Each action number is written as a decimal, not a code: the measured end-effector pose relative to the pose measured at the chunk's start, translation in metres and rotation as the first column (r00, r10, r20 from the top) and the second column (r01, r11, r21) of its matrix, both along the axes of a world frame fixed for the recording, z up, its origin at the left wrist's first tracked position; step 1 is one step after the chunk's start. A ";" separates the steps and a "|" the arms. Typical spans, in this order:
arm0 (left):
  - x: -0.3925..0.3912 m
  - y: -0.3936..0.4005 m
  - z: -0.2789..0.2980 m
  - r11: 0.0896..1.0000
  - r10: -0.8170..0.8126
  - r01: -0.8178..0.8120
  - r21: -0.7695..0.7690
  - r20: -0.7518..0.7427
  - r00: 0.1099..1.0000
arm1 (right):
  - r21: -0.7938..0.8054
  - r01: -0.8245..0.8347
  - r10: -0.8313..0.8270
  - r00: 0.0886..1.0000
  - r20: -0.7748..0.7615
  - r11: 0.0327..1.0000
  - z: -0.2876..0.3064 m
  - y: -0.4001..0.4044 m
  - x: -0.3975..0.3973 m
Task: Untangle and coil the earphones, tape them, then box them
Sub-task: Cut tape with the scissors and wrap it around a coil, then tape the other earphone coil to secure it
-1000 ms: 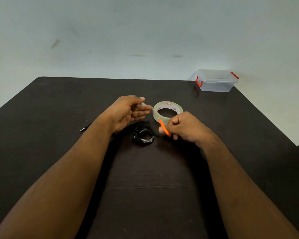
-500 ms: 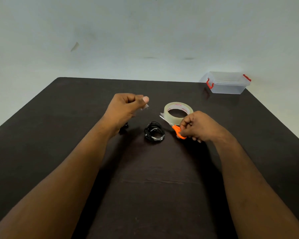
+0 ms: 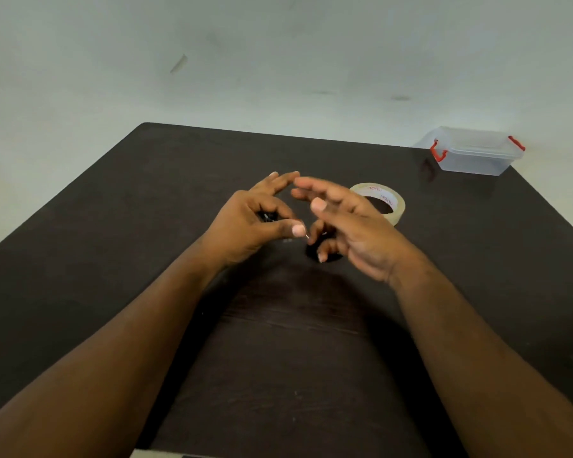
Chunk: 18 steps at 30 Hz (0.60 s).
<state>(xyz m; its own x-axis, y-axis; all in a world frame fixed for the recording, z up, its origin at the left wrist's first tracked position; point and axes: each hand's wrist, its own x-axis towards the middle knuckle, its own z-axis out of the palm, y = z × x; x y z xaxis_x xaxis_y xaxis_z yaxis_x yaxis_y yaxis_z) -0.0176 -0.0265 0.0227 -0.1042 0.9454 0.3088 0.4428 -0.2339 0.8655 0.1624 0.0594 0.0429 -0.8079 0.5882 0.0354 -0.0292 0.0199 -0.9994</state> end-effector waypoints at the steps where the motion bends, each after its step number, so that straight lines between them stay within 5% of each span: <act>1: -0.002 0.001 -0.001 1.000 0.013 -0.013 0.003 -0.020 1.000 | 0.000 -0.019 0.019 1.000 0.005 1.000 -0.005 -0.004 -0.006; 13: -0.013 0.003 -0.005 0.981 0.161 -0.126 0.145 -0.262 0.951 | -0.027 0.075 -0.075 0.997 0.000 0.997 -0.017 -0.002 -0.011; 18: -0.015 0.001 -0.003 0.991 0.103 -0.084 0.108 -0.181 0.978 | 0.103 0.151 -0.155 0.988 0.026 0.983 -0.018 0.001 -0.011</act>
<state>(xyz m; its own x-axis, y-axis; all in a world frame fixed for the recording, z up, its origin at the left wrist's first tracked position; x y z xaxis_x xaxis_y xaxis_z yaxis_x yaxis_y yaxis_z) -0.0331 -0.0254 0.0194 -0.1229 0.8979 0.4228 0.6178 -0.2642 0.7406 0.1515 0.0599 0.0248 -0.7102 0.7000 0.0749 0.0158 0.1223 -0.9924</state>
